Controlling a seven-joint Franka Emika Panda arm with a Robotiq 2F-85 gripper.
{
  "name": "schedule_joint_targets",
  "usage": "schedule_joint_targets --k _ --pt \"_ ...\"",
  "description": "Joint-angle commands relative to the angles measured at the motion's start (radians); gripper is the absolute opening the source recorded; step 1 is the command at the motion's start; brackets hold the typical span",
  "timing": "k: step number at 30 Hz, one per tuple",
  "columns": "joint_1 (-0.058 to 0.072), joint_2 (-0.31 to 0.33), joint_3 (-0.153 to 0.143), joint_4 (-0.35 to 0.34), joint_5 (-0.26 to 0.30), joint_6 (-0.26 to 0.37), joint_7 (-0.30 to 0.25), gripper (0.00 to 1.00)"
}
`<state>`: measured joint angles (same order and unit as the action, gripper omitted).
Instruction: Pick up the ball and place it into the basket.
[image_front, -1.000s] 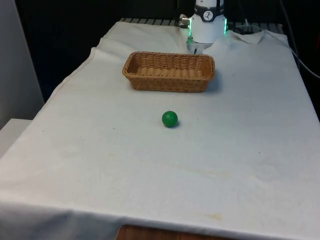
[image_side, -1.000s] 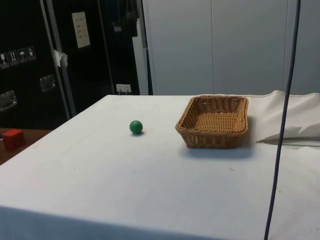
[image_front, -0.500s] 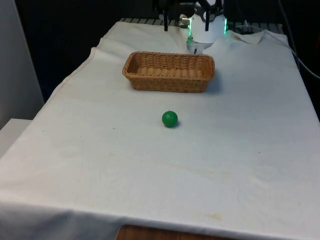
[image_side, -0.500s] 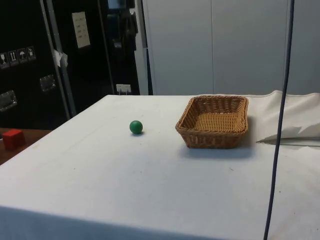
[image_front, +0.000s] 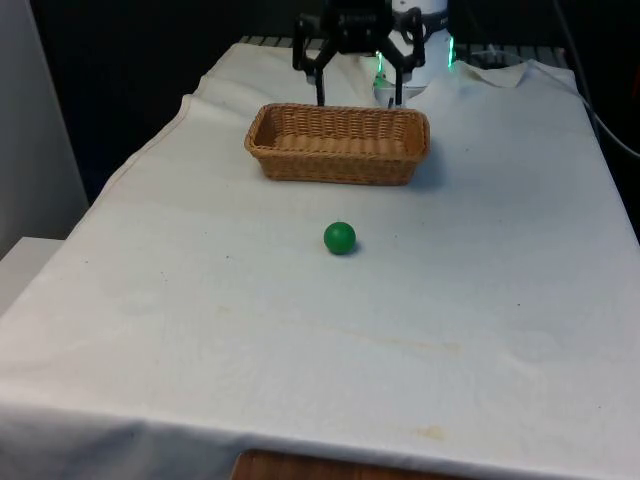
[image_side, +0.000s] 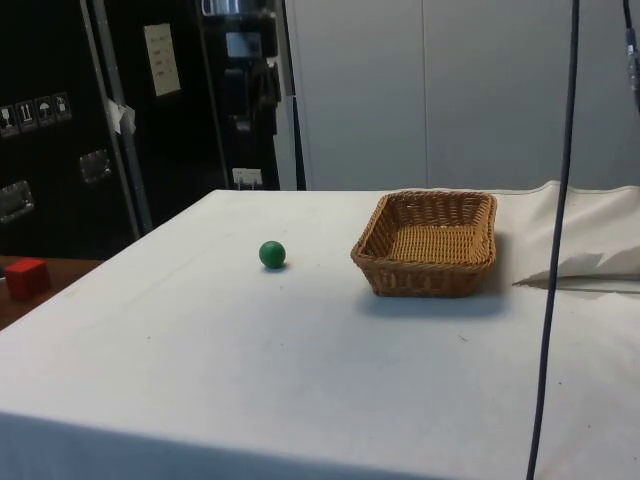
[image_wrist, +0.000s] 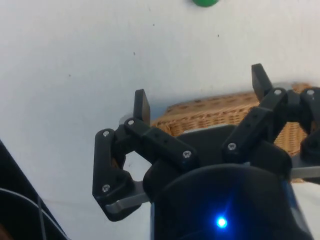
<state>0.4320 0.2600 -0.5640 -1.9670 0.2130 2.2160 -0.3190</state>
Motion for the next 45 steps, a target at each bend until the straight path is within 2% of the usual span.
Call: schedule_joint_targets --k 1,3,4,11,13,14,19,20,21,27,29,30,36,37,38,39,45 --pt "-0.006 0.006 0.005 -0.006 0.019 0.019 -0.018 1.00" --pt "-0.002 0.010 -0.001 -0.005 0.014 0.014 -0.015 1.00" --pt "-0.008 0.021 0.004 -0.012 0.039 0.037 -0.039 1.00" --pt "-0.015 0.062 0.005 -0.018 0.093 0.076 -0.092 1.00" --pt "-0.010 0.070 -0.002 -0.015 0.091 0.070 -0.092 1.00" --pt "-0.015 0.085 0.006 -0.019 0.117 0.093 -0.115 1.00" --pt "-0.015 0.130 0.008 -0.019 0.161 0.128 -0.157 1.00" --pt "-0.010 0.125 0.000 -0.015 0.146 0.111 -0.144 1.00" --pt "-0.015 0.137 0.009 -0.019 0.168 0.133 -0.164 1.00" --pt "-0.015 0.190 0.014 -0.017 0.214 0.173 -0.205 1.00" --pt "-0.010 0.195 0.006 -0.015 0.206 0.164 -0.199 1.00" --pt "-0.015 0.203 0.015 -0.017 0.223 0.182 -0.213 1.00" --pt "-0.017 0.253 0.022 -0.013 0.262 0.217 -0.242 1.00" --pt "-0.010 0.251 0.012 -0.015 0.249 0.206 -0.232 1.00" --pt "-0.017 0.260 0.023 -0.012 0.268 0.221 -0.246 1.00" --pt "-0.018 0.268 0.025 -0.010 0.274 0.227 -0.250 1.00" --pt "-0.017 0.316 0.029 0.004 0.291 0.254 -0.260 1.00"
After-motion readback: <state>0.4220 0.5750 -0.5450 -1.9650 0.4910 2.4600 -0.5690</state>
